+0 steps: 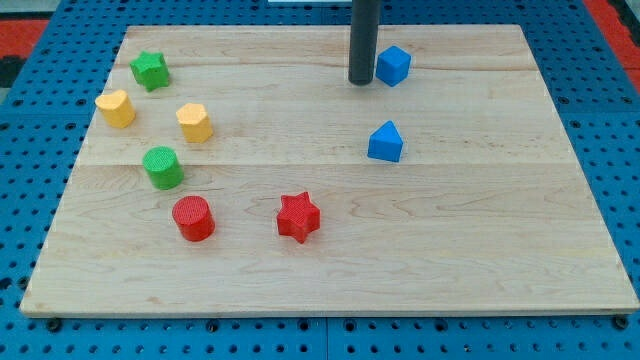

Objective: Move the yellow heart above to the yellow hexagon

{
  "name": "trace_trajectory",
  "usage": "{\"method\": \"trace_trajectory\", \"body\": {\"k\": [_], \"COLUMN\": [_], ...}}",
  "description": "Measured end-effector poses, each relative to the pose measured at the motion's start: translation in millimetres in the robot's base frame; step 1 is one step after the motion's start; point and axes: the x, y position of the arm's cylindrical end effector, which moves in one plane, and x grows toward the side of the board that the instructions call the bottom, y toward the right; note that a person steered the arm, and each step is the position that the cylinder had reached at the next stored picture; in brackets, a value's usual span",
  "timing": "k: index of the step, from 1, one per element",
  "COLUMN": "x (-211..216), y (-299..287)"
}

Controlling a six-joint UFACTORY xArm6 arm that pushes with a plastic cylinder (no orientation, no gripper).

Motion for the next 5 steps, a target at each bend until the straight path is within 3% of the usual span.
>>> {"method": "trace_trajectory", "body": {"k": [1, 2, 4, 5], "x": [25, -22, -26, -8], "y": [-39, -76, -227, -234]}}
